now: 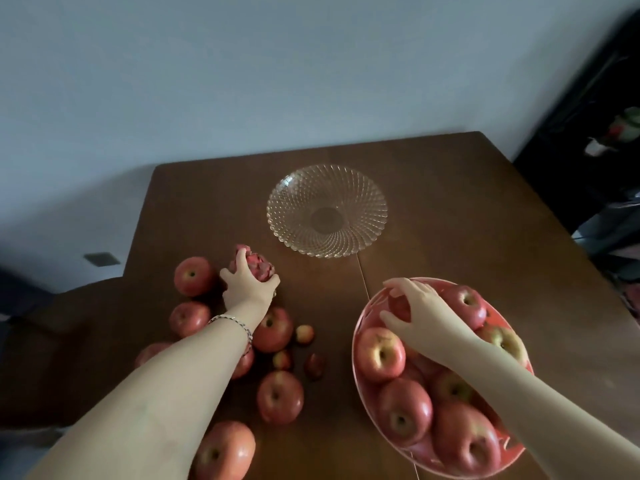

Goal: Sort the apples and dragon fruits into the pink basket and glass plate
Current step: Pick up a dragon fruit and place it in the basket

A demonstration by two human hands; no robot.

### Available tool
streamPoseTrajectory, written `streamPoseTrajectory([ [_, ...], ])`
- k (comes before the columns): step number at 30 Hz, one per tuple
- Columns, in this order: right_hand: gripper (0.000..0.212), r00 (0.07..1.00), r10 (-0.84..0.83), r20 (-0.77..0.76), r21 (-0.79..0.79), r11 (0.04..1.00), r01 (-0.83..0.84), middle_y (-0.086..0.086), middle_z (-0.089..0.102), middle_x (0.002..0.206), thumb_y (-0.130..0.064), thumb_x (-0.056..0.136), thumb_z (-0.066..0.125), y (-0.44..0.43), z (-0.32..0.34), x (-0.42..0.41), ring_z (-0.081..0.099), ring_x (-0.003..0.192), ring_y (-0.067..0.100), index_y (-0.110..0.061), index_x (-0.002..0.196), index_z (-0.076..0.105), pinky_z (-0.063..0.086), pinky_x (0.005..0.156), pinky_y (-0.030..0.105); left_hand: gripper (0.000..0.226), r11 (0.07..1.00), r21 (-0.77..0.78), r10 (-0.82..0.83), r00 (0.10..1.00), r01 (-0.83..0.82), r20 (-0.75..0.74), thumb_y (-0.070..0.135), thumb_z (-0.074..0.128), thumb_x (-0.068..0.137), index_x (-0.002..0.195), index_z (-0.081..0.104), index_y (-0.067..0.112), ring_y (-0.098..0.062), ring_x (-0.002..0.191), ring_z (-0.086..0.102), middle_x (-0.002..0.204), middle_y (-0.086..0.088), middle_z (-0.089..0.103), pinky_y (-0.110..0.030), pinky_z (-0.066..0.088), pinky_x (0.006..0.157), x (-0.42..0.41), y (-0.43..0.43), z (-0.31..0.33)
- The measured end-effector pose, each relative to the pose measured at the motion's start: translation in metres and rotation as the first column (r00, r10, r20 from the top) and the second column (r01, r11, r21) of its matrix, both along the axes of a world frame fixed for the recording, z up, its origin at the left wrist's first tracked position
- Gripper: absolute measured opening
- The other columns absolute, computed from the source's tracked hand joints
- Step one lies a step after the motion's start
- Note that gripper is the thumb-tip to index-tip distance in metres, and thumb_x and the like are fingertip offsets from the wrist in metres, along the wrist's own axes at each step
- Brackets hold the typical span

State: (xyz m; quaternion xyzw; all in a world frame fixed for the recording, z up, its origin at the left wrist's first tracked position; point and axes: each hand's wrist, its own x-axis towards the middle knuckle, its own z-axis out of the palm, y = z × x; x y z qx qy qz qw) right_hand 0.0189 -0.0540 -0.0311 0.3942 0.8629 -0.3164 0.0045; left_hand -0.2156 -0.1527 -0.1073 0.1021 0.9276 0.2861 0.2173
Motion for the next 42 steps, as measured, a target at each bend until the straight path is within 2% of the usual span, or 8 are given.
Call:
streamPoseTrajectory([
  [4, 0.039, 0.997, 0.035, -0.065, 0.024, 0.999, -0.034, -0.001, 0.057, 0.116, -0.024, 0.083, 0.062, 0.008, 0.007, 0.001, 0.049, 0.113, 0.015, -0.021, 0.122, 0.055, 0.032, 0.093, 0.019, 0.081, 0.953, 0.304, 0.022, 0.998, -0.001, -0.067, 0.031, 0.074, 0.077, 0.143, 0.028, 0.036, -0.028, 0.115, 0.054, 0.142, -0.005, 0.032, -0.027, 0.04, 0.091, 0.028, 0.002, 0.03],
  [9, 0.032, 0.969, -0.002, -0.248, -0.072, 0.997, -0.016, -0.009, 0.057, 0.102, -0.032, 0.088, 0.059, 0.015, 0.034, 0.003, 0.055, 0.093, 0.003, -0.023, 0.118, 0.055, 0.041, 0.087, 0.015, 0.084, 0.772, 0.589, -0.196, 0.971, 0.239, -0.137, 0.02, 0.081, 0.072, 0.141, 0.034, 0.031, 0.003, 0.113, 0.038, 0.129, 0.009, 0.034, 0.012, 0.025, 0.082, 0.088, 0.012, 0.082],
  [16, 0.081, 0.89, -0.262, -0.374, -0.481, 0.875, 0.055, -0.013, 0.06, 0.11, -0.057, 0.06, 0.064, 0.032, 0.07, 0.042, 0.061, 0.102, 0.005, -0.03, 0.131, 0.037, 0.051, 0.094, 0.036, 0.096, 0.573, 0.666, -0.454, 0.862, 0.477, -0.227, 0.024, 0.087, 0.062, 0.134, 0.028, 0.044, 0.018, 0.125, 0.031, 0.129, 0.023, 0.036, 0.002, 0.025, 0.1, 0.187, 0.03, 0.11],
  [19, 0.071, 0.851, -0.339, -0.4, -0.478, 0.87, 0.121, -0.011, 0.061, 0.109, -0.036, 0.066, 0.078, 0.039, 0.062, 0.067, 0.062, 0.102, 0.009, -0.032, 0.125, 0.039, 0.051, 0.095, 0.038, 0.114, 0.578, 0.575, -0.623, 0.768, 0.579, -0.147, 0.045, 0.082, 0.057, 0.136, 0.0, 0.055, 0.023, 0.131, 0.017, 0.141, 0.029, 0.019, -0.004, 0.02, 0.107, 0.198, 0.031, 0.11],
  [21, 0.078, 0.876, -0.284, -0.391, -0.391, 0.912, 0.121, -0.013, 0.061, 0.106, -0.03, 0.065, 0.082, 0.04, 0.052, 0.081, 0.062, 0.1, 0.006, -0.034, 0.129, 0.037, 0.052, 0.09, 0.03, 0.127, 0.578, 0.436, -0.752, 0.657, 0.69, -0.043, 0.042, 0.083, 0.062, 0.144, -0.014, 0.042, 0.015, 0.136, 0.007, 0.143, 0.029, 0.008, -0.014, 0.014, 0.113, 0.198, 0.024, 0.105],
  [27, 0.079, 0.981, 0.125, -0.15, -0.042, 0.99, -0.133, -0.011, 0.052, 0.122, -0.049, 0.06, 0.075, 0.03, 0.022, 0.097, 0.055, 0.108, 0.009, -0.042, 0.13, 0.039, 0.049, 0.091, 0.028, 0.101, 0.581, -0.18, -0.805, 0.593, 0.794, 0.015, 0.054, 0.063, 0.08, 0.152, 0.004, 0.016, -0.018, 0.148, 0.007, 0.161, 0.001, 0.0, -0.035, 0.013, 0.121, 0.201, -0.014, 0.065],
  [31, 0.08, 0.949, 0.276, 0.15, 0.076, 0.954, -0.289, -0.007, 0.045, 0.127, -0.06, 0.065, 0.065, 0.02, 0.008, 0.092, 0.059, 0.101, 0.019, -0.045, 0.136, 0.03, 0.045, 0.067, 0.024, 0.103, 0.66, -0.125, -0.744, 0.667, 0.741, 0.025, 0.057, 0.066, 0.075, 0.153, 0.01, 0.019, -0.014, 0.147, 0.01, 0.16, 0.006, 0.006, -0.034, 0.018, 0.12, 0.203, -0.023, 0.055],
  [42, 0.081, 0.881, 0.327, 0.342, 0.116, 0.916, -0.385, 0.003, 0.041, 0.129, -0.054, 0.074, 0.062, 0.009, -0.01, 0.081, 0.055, 0.107, 0.026, -0.037, 0.142, 0.022, 0.044, 0.07, 0.03, 0.1, 0.696, -0.058, -0.712, 0.698, 0.716, 0.07, 0.054, 0.069, 0.076, 0.152, 0.013, 0.021, -0.01, 0.147, 0.009, 0.159, 0.011, 0.005, -0.032, 0.019, 0.12, 0.202, -0.027, 0.051],
])
